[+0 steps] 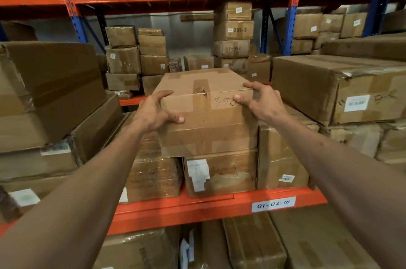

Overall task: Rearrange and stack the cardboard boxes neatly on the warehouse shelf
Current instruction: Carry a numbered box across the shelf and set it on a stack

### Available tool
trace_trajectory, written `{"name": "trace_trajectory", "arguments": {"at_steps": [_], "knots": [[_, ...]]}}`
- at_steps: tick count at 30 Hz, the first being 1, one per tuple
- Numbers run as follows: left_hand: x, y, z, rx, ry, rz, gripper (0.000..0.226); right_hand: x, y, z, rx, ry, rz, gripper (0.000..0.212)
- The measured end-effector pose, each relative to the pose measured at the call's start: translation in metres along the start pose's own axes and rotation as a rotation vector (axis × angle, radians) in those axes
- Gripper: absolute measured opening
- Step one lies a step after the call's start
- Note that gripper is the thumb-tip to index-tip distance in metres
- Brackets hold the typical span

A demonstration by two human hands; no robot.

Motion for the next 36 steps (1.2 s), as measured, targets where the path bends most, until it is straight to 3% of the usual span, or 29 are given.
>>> {"name": "trace_trajectory", "arguments": {"at_steps": [9,12,17,19,24,27,30,36], "knots": [[-0.012,0.010,-0.020,0.058,0.064,-0.059,0.100,0.000,-0.001,0.007,-0.024,-0.062,-0.048,0.058],[-0.017,0.016,-0.029,0.077,0.068,-0.018,0.099,-0.002,-0.007,0.005,-0.064,-0.056,-0.209,0.055],[-0.013,-0.006,-0.060,0.139,0.017,0.121,0.133,-0.012,-0.034,0.001,-0.074,-0.039,-0.474,0.063],[0.005,-0.022,-0.078,0.160,0.152,0.127,0.132,-0.025,-0.062,-0.006,0.012,-0.018,-0.513,0.068],[0.072,-0.076,-0.132,0.268,0.706,0.054,0.117,-0.076,-0.159,-0.017,0.230,-0.090,-0.600,0.080],[0.112,-0.104,-0.162,0.341,0.905,-0.020,0.126,-0.114,-0.225,-0.020,0.426,-0.125,-0.651,0.091],[0.156,-0.137,-0.176,0.399,0.873,-0.111,0.148,-0.157,-0.291,-0.021,0.586,-0.160,-0.723,0.103],[0.221,-0.201,-0.181,0.399,0.593,-0.291,0.164,-0.257,-0.406,-0.002,0.817,-0.202,-1.006,0.136]]}}
Point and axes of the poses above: each hand's wrist, its own z-axis towards the middle knuckle, its own x-axis out of the back of the hand, y = z × x, the point moved 3 cm from there along z, towards the middle knuckle, and after that the axes turned 15 degrees about -y, right-handed, at the moved point
